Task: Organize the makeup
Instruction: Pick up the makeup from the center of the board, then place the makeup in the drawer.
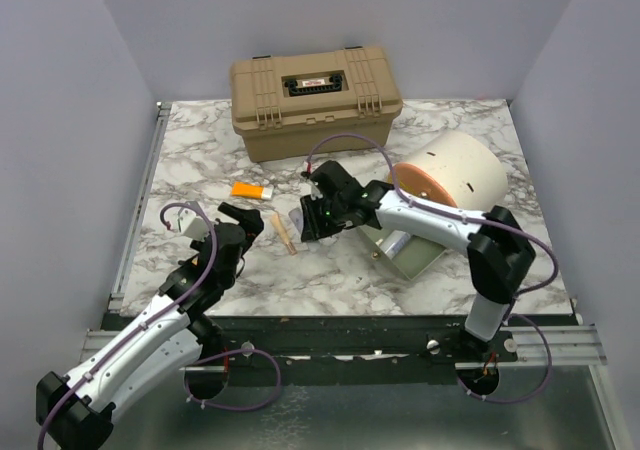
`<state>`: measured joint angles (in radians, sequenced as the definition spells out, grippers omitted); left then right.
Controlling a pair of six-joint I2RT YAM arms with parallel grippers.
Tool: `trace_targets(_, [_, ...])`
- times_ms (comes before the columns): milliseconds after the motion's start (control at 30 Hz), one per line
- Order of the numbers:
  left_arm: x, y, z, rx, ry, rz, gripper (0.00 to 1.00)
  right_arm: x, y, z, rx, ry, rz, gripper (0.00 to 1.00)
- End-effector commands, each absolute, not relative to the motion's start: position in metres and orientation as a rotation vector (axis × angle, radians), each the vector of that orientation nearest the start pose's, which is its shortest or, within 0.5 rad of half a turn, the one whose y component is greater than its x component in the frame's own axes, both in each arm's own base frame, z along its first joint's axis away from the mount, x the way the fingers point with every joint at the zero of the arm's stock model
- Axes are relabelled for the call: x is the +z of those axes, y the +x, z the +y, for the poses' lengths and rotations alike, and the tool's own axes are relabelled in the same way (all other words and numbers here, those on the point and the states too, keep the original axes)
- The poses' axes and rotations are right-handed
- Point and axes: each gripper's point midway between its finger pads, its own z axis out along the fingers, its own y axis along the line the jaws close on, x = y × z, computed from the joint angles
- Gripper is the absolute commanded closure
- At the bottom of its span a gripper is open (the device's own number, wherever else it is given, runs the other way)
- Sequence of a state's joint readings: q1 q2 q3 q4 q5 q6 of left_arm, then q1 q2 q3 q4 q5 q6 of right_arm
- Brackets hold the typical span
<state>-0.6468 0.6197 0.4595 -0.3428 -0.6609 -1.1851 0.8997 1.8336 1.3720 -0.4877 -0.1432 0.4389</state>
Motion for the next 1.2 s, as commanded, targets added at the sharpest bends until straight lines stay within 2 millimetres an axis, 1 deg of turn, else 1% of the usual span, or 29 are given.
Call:
trace_targets(0, [0.154, 0.248, -0.092, -0.507, -0.919, 1.799, 0.12, 0.134, 0.24, 0.387, 0.834, -0.59, 2.461, 0.82])
trace_targets(100, [0.152, 0.249, -0.091, -0.502, -0.927, 1.797, 0.12, 0.143, 0.242, 0.374, 0.776, -0.515, 2.46, 0.81])
trace_targets(133, [0.152, 0.249, -0.091, -0.497, -0.925, 1.799, 0.12, 0.147, 0.248, 0.365, 0.723, -0.459, 2.449, 0.81])
trace_targets(233, [0.151, 0.25, -0.092, -0.492, -0.919, 1.808, 0.12, 0.164, 0.255, 0.343, 0.654, -0.329, 2.385, 0.81])
trace_targets(367, [0.15, 0.25, -0.093, -0.488, -0.919, 1.812, 0.12, 0.183, 0.259, 0.316, 0.584, -0.249, 2.304, 0.81])
trace_targets(467, [0.151, 0.251, -0.093, -0.488, -0.919, 1.812, 0.12, 0.188, 0.265, 0.285, 0.441, -0.153, 2.284, 0.81])
trace_targets(533, [0.152, 0.251, -0.094, -0.493, -0.92, 1.811, 0.12, 0.191, 0.267, 0.268, 0.377, -0.107, 2.251, 0.81])
trace_targets(667, [0.152, 0.253, -0.094, -0.491, -0.922, 1.808, 0.12, 0.187, 0.266, 0.246, 0.293, -0.051, 2.239, 0.8])
trace_targets(733, [0.152, 0.255, -0.095, -0.483, -0.919, 1.808, 0.12, 0.179, 0.262, 0.235, 0.236, -0.014, 2.268, 0.81])
trace_targets(900, [0.151, 0.258, -0.102, -0.483, -0.909, 1.839, 0.12, 0.161, 0.253, 0.214, 0.126, 0.018, 2.322, 0.82])
trace_targets(1000, [0.152, 0.259, -0.104, -0.494, -0.918, 1.839, 0.12, 0.159, 0.252, 0.209, 0.113, 0.025, 2.316, 0.82])
trace_targets(1167, [0.155, 0.264, -0.104, -0.504, -0.937, 1.814, 0.12, 0.167, 0.256, 0.203, 0.086, 0.038, 2.278, 0.82])
